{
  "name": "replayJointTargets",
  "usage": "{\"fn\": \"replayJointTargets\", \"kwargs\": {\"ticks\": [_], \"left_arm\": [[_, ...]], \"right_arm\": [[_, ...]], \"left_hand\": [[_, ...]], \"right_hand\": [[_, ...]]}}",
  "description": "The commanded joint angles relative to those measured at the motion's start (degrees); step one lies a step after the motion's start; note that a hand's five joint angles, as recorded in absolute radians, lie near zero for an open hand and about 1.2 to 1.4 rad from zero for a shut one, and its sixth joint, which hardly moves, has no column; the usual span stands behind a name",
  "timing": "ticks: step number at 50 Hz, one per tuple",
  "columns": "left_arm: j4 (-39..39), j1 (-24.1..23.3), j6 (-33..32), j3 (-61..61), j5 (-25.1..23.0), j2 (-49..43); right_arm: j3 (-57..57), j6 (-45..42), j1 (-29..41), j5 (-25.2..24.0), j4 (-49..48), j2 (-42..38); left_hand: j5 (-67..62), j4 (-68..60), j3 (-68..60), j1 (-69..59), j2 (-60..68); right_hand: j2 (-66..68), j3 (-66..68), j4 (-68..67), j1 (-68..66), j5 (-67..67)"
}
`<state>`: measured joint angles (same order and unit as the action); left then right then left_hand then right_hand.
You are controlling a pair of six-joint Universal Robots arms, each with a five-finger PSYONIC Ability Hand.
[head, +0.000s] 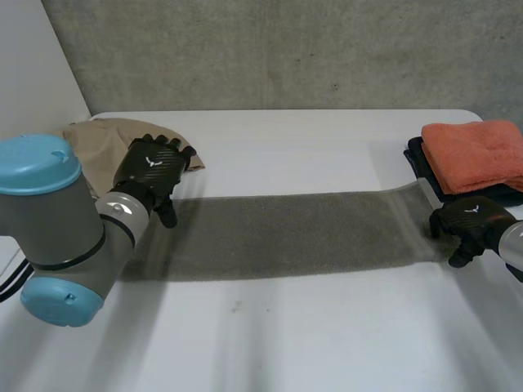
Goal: Fold the laundry.
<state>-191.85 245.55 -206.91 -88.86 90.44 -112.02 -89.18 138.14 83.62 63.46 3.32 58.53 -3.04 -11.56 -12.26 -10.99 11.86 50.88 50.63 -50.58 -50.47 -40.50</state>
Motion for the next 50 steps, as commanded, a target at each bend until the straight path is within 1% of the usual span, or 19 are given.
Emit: {"fn": "replayJointTargets", "kwargs": {"ticks": [1, 6, 10, 13, 16, 19, 22, 24, 26, 30, 32, 33, 34, 35, 38, 43, 48, 49, 50], "left_arm": [[-0.4, -0.2, -0.2, 0.2, 0.2, -0.2], [-0.4, -0.1, -0.2, -0.3, 0.3, 0.3], [-0.4, 0.0, -0.2, -1.7, 0.1, 2.3], [-0.4, 0.1, -0.2, -2.6, 0.0, 3.4], [-0.4, 0.2, -0.2, -4.1, 0.0, 5.1], [-0.4, 0.4, -0.2, -5.4, 0.0, 6.8], [-0.4, 0.6, -0.1, -6.2, 0.0, 8.5], [-0.4, 0.6, 0.0, -6.7, 0.0, 9.4], [-0.4, 0.9, -0.1, -7.3, 0.0, 10.6], [-0.4, 2.1, 0.0, -8.4, 0.0, 12.7], [-0.4, 3.0, 0.1, -9.7, 0.0, 14.0], [-0.4, 3.2, 0.1, -9.8, -0.1, 14.3], [-0.5, 3.4, 0.4, -10.5, -0.1, 14.9], [-0.4, 3.5, 0.5, -10.6, -0.1, 15.1], [-0.5, 3.6, 1.1, -11.9, -0.4, 15.2], [-1.2, 3.7, 1.4, -13.1, -0.4, 15.0], [-1.9, 3.4, 1.4, -13.5, -0.4, 14.8], [-1.9, 3.4, 1.4, -13.5, -0.4, 14.8], [-2.0, 3.3, 1.4, -13.4, -0.4, 14.8]], "right_arm": [[0.1, 0.4, -0.3, 3.3, -5.7, -1.5], [-1.2, -0.5, -2.3, 7.6, -7.4, 0.0], [-1.9, -3.9, -7.5, 8.3, -6.8, 4.3], [-1.4, -9.9, -10.9, 9.5, -6.3, 6.2], [-0.9, -13.7, -11.9, 9.5, -5.9, 6.4], [-0.6, -13.9, -11.0, 9.8, -5.8, 7.1], [0.0, -12.1, -4.8, 9.0, -6.3, 10.5], [1.0, -9.0, 2.3, 8.8, -8.1, 12.4], [1.7, -6.9, 6.8, 8.7, -10.1, 12.7], [3.0, -4.0, 22.2, 7.8, -17.3, 12.8], [3.3, -4.0, 26.4, 7.0, -18.9, 12.4], [3.7, -4.2, 32.5, 5.7, -20.8, 11.2], [3.8, -4.2, 34.1, 5.4, -21.3, 10.6], [4.6, -4.3, 38.9, 4.2, -22.7, 7.3], [8.1, -4.3, 47.0, 2.8, -23.4, 0.4], [12.5, -4.3, 54.4, 2.6, -21.8, -8.3], [13.1, -4.2, 55.3, 3.3, -19.9, -11.4], [12.9, -4.1, 55.1, 4.0, -19.8, -11.3], [12.5, -3.4, 54.9, 5.9, -19.2, -10.6]], "left_hand": [[3.0, 1.6, 2.3, 1.0, -1.9], [3.0, 1.6, 2.3, 1.0, -1.9], [3.0, 1.6, 2.3, 1.0, -1.9], [3.0, 1.6, 2.3, 1.0, -1.9], [3.0, 1.6, 2.3, 1.0, -1.9], [3.0, 1.6, 2.3, 1.0, -1.9], [3.0, 1.6, 2.3, 1.0, -1.9], [3.0, 1.6, 2.3, 1.0, -1.9], [3.0, 1.6, 2.3, 1.0, -1.9], [3.0, 1.6, 2.3, 1.0, -1.9], [3.0, 1.6, 2.3, 1.0, -1.9], [3.0, 1.6, 2.3, 1.0, -1.9], [3.0, 1.6, 2.3, 1.0, -1.9], [3.0, 1.6, 2.3, 1.0, -1.9], [3.0, 1.6, 2.3, 1.0, -1.9], [3.0, 1.6, 2.3, 1.0, -1.9], [3.0, 1.6, 2.3, 1.0, -1.9], [3.0, 1.6, 2.3, 1.0, -1.9], [3.0, 1.6, 2.3, 1.0, -1.9]], "right_hand": [[29.1, 29.4, -29.4, -29.5, -29.5], [29.1, 29.4, -29.4, -29.5, -29.5], [29.1, 29.4, -29.4, -29.5, -29.5], [29.1, 29.4, -29.4, -29.5, -29.5], [29.1, 29.4, -29.4, -29.5, -29.5], [29.1, 29.4, -29.4, -29.5, -29.5], [29.1, 29.4, -29.4, -29.5, -29.5], [29.1, 29.4, -29.4, -29.5, -29.5], [29.1, 29.4, -29.4, -29.5, -29.5], [29.1, 29.4, -29.4, -29.5, -29.5], [29.1, 29.4, -29.4, -29.5, -29.5], [29.1, 29.4, -29.4, -29.5, -29.5], [29.1, 29.4, -29.4, -29.5, -29.5], [29.1, 29.4, -29.4, -29.5, -29.5], [29.1, 29.4, -29.4, -29.5, -29.5], [29.1, 29.4, -29.4, -29.5, -29.5], [29.1, 29.4, -29.4, -29.5, -29.5], [29.1, 29.4, -29.4, -29.5, -29.5], [24.2, 24.4, -24.5, -24.6, -24.6]]}}
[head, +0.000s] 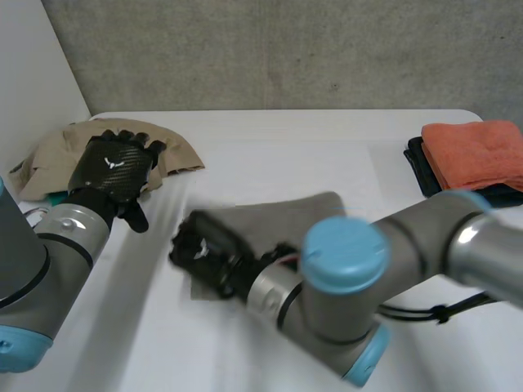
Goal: Fold the laundry.
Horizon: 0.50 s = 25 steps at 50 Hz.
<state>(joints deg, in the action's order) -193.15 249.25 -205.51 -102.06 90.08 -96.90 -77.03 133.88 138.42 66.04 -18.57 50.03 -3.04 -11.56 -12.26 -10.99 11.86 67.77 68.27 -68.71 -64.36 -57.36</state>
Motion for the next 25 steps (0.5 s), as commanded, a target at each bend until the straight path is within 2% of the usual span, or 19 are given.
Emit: {"fn": "replayJointTargets", "kwargs": {"ticks": [1, 3, 4, 7, 8, 11, 18, 22, 23, 24, 25], "left_arm": [[-0.7, -0.6, -0.1, -0.2, 0.0, -0.3], [-0.8, -0.7, -0.1, 0.3, 0.0, -0.4], [-0.8, -0.7, -0.1, 0.5, 0.0, -0.5], [-0.9, -1.0, -0.1, 1.1, 0.0, -0.5], [-0.9, -1.0, -0.1, 1.2, 0.0, -0.5], [-0.9, -1.8, -0.1, 1.9, 0.0, -0.5], [-0.9, -4.5, 0.0, 2.4, 0.0, -1.0], [-0.9, -4.7, 0.0, 2.1, 0.0, -1.3], [-0.9, -4.7, 0.0, 2.0, 0.0, -1.3], [-0.9, -4.7, 0.0, 2.0, 0.0, -1.3], [-0.9, -4.7, 0.0, 1.9, 0.0, -1.3]], "right_arm": [[-0.1, 1.2, 0.2, 4.5, 3.0, -1.4], [-1.1, 2.1, 0.0, 7.3, 3.7, 0.1], [-2.4, 3.7, -0.3, 10.1, 4.1, 2.0], [-5.1, 6.6, -3.1, 13.0, 4.5, 5.9], [-7.2, 8.6, -6.3, 13.8, 4.8, 8.7], [-11.2, 11.6, -11.7, 13.7, 6.6, 12.6], [-17.4, 12.3, -19.4, 13.7, 10.3, 13.2], [-20.2, 11.1, -24.5, 14.2, 10.0, 13.1], [-20.7, 9.8, -26.3, 14.5, 9.8, 13.2], [-21.0, 9.1, -27.1, 14.6, 9.6, 13.3], [-21.1, 8.3, -27.7, 14.7, 9.2, 13.4]], "left_hand": [[3.0, 1.6, 2.3, 1.0, -1.9], [3.0, 1.6, 2.3, 1.0, -1.9], [3.0, 1.6, 2.3, 1.0, -1.9], [3.0, 1.6, 2.3, 1.0, -1.9], [3.0, 1.6, 2.3, 1.0, -1.9], [3.0, 1.6, 2.3, 1.0, -1.9], [3.0, 1.6, 2.3, 1.0, -1.9], [3.0, 1.6, 2.3, 1.0, -1.9], [3.0, 1.6, 2.3, 1.0, -1.9], [3.0, 1.6, 2.3, 1.0, -1.9], [3.0, 1.6, 2.3, 1.0, -1.9]], "right_hand": [[-9.6, -10.1, 10.5, 6.2, 9.2], [-48.6, -49.1, 49.5, 45.2, 48.2], [-57.8, -58.3, 58.7, 54.4, 57.4], [-57.8, -58.3, 58.7, 54.4, 57.4], [-57.8, -58.3, 58.7, 54.4, 57.4], [-57.8, -58.3, 58.7, 54.4, 57.4], [-57.8, -58.3, 58.7, 54.4, 57.4], [-27.0, -27.5, 27.9, 23.6, 26.6], [0.6, 0.1, 0.4, -4.0, -1.0], [12.1, 11.6, -11.2, -15.5, -12.5], [12.2, 11.7, -11.3, -15.6, -12.6]]}}
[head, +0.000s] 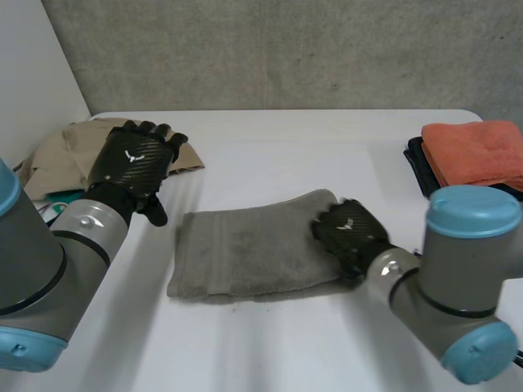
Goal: Fold the laundry.
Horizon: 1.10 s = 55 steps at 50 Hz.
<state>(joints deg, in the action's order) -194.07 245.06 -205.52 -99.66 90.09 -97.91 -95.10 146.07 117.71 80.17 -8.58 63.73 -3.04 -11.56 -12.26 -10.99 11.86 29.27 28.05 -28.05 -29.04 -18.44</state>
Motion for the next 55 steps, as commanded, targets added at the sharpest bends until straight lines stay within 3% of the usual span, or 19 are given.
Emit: {"fn": "replayJointTargets", "kwargs": {"ticks": [1, 7, 12, 17, 22, 25, 29, 34, 40, 43, 51, 55], "left_arm": [[0.0, -0.5, 0.0, -0.5, 0.0, -0.2], [0.1, -0.5, -0.1, -0.4, 0.1, 0.3], [0.2, -0.6, -0.1, -0.4, 0.3, 1.3], [0.3, -0.6, 0.1, -0.7, 0.6, 1.9], [0.3, -0.6, 1.1, -1.1, 0.9, 1.9], [0.3, -0.8, 3.6, -0.9, 0.9, 1.9], [0.2, -1.6, 7.9, 0.1, 0.8, 1.9], [0.3, -3.3, 11.9, 3.1, 1.0, 0.8], [1.4, -11.8, 16.2, 10.1, 2.3, -7.5], [3.6, -15.2, 17.9, 12.9, 6.7, -11.8], [11.5, -17.8, 19.5, 14.7, 18.9, -22.1], [12.3, -18.3, 19.4, 13.5, 21.0, -23.7]], "right_arm": [[-3.0, -4.6, -7.5, 0.9, -1.3, -0.2], [-0.8, -8.6, -6.2, 2.7, -7.9, 3.3], [3.5, -8.3, 4.4, 1.7, -9.6, 6.1], [5.6, -9.1, 15.5, -5.9, -13.0, -0.9], [6.2, -9.0, 19.4, -11.3, -11.8, -7.0], [6.5, -8.0, 19.2, -11.0, -9.3, -8.5], [5.9, -1.4, 18.4, -11.1, -8.1, -6.4], [6.2, 13.6, 8.3, -9.0, -7.3, 1.9], [8.4, 26.9, 1.8, -6.7, 0.8, 3.9], [12.4, 27.5, 1.5, -6.3, 7.4, 0.6], [21.5, 24.0, 1.6, -6.0, 16.0, -9.3], [23.7, 23.5, 1.7, -6.1, 17.4, -13.0]], "left_hand": [[3.0, 1.6, 2.3, 1.0, -1.9], [3.0, 1.6, 2.3, 1.0, -1.9], [3.0, 1.6, 2.3, 1.0, -1.9], [3.0, 1.6, 2.3, 1.0, -1.9], [3.0, 1.5, 2.2, 0.9, -1.8], [2.5, 1.0, 1.7, 0.4, -1.3], [1.8, 0.3, 1.0, -0.2, -0.6], [1.0, -0.5, 0.2, -1.1, 0.2], [0.3, -1.2, -0.5, -1.7, 0.9], [0.1, -1.3, -0.6, -1.9, 1.0], [1.0, -0.5, 0.2, -1.1, 0.2], [1.1, -0.3, 0.4, -0.9, 0.0]], "right_hand": [[50.7, 52.0, -51.9, -51.0, -51.6], [50.7, 52.0, -51.9, -51.0, -51.6], [50.7, 52.0, -51.9, -51.0, -51.6], [50.7, 52.0, -51.9, -51.0, -51.6], [49.8, 51.0, -51.0, -50.0, -50.6], [11.1, 12.3, -12.3, -11.3, -11.9], [-18.7, -17.5, 17.5, 18.5, 17.9], [-19.3, -18.0, 18.1, 19.0, 18.4], [-19.3, -18.0, 18.1, 19.0, 18.4], [-19.3, -18.0, 18.1, 19.0, 18.4], [-19.3, -18.0, 18.1, 19.0, 18.4], [-19.3, -18.0, 18.1, 19.0, 18.4]]}}
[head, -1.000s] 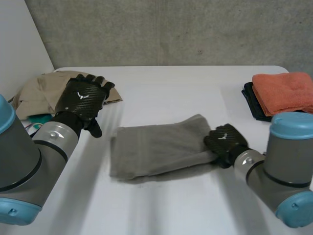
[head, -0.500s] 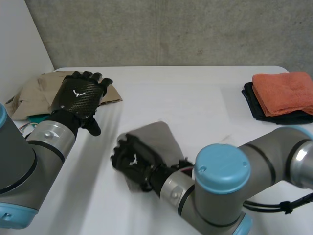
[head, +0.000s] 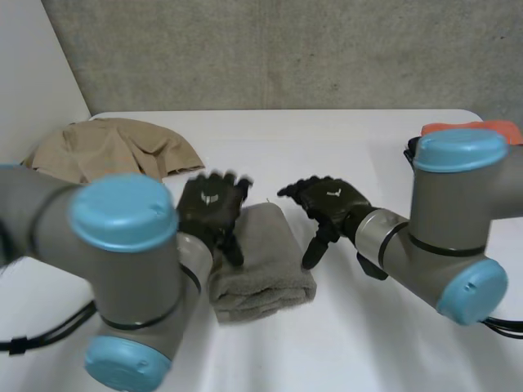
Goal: Fold the laundry.
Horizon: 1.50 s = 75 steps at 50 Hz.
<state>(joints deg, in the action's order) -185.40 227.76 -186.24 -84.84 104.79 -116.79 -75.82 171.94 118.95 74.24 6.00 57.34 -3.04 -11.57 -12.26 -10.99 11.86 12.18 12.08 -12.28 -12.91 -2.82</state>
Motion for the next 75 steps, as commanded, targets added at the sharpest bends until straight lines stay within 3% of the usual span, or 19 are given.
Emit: {"fn": "replayJointTargets", "kwargs": {"ticks": [1, 12, 17, 21, 23, 26, 32, 37, 47, 64, 68, 70, 75], "left_arm": [[3.6, -0.9, 0.1, -1.6, 6.4, -4.9], [4.0, -0.4, -0.5, -3.8, 6.1, -4.1], [3.9, -0.1, -0.7, -3.2, 5.9, -0.3], [3.8, 1.5, -1.8, -1.6, 2.2, 3.6], [3.8, 2.0, -3.1, -0.4, -1.5, 5.2], [4.1, 3.5, -6.0, 2.4, -11.7, 7.2], [7.1, 7.9, -8.1, 7.4, -30.5, 8.1], [12.2, 8.8, -7.6, 11.9, -38.6, 7.5], [13.5, 9.0, -7.8, 13.6, -39.0, 5.9], [13.5, 9.6, -7.5, 13.5, -39.0, 5.9], [13.5, 9.8, -7.4, 13.4, -39.0, 5.9], [13.5, 9.9, -7.4, 13.4, -39.0, 6.0], [13.5, 10.0, -7.6, 13.6, -39.0, 6.1]], "right_arm": [[4.7, -2.8, 0.6, -0.2, 3.2, -7.2], [4.9, -11.0, 1.6, 2.6, 3.1, -7.2], [2.4, -14.0, 4.1, 5.0, 2.0, -2.7], [-4.2, -15.1, 6.5, 5.7, -3.9, 1.1], [-8.6, -15.5, 8.5, 6.1, -8.4, 3.9], [-16.1, -15.8, 10.9, 6.7, -15.8, 8.1], [-23.3, -17.4, 13.3, 7.1, -24.4, 8.0], [-24.9, -18.9, 14.1, 7.7, -28.4, 5.2], [-23.1, -20.0, 14.2, 7.9, -37.2, -0.2], [-18.6, -23.2, 13.8, 7.5, -38.1, -4.6], [-17.8, -23.1, 13.7, 7.3, -38.2, -4.6], [-16.8, -23.0, 13.7, 7.4, -38.3, -4.7], [-14.0, -22.3, 13.6, 7.9, -38.2, -5.1]], "left_hand": [[1.0, -0.5, 0.2, -1.1, 0.2], [0.6, -0.8, -0.1, -1.4, 0.5], [1.5, 0.0, 0.7, -0.6, -0.3], [3.0, 1.5, 2.2, 0.9, -1.8], [3.0, 1.5, 2.2, 0.9, -1.8], [3.0, 1.5, 2.2, 0.9, -1.8], [2.7, 1.2, 1.9, 0.6, -1.5], [2.3, 0.8, 1.5, 0.3, -1.1], [2.0, 0.5, 1.2, -0.1, -0.8], [2.0, 0.5, 1.2, -0.1, -0.8], [2.0, 0.5, 1.2, -0.1, -0.8], [2.0, 0.5, 1.2, -0.1, -0.8], [2.0, 0.5, 1.2, -0.1, -0.8]], "right_hand": [[-2.2, -2.1, 2.3, 2.9, 2.8], [-2.2, -2.1, 2.3, 2.9, 2.8], [-2.2, -2.1, 2.3, 2.9, 2.8], [-2.2, -2.1, 2.3, 2.9, 2.8], [-2.2, -2.1, 2.3, 2.9, 2.8], [-2.2, -2.1, 2.3, 2.9, 2.8], [-2.2, -2.1, 2.3, 2.9, 2.8], [-2.2, -2.1, 2.3, 2.9, 2.8], [5.1, 5.2, -5.0, -4.4, -4.5], [26.7, 26.8, -26.6, -25.9, -26.0], [48.5, 48.6, -48.4, -47.7, -47.8], [65.8, 65.9, -65.7, -65.1, -65.2], [67.8, 67.9, -67.7, -67.1, -67.2]]}}
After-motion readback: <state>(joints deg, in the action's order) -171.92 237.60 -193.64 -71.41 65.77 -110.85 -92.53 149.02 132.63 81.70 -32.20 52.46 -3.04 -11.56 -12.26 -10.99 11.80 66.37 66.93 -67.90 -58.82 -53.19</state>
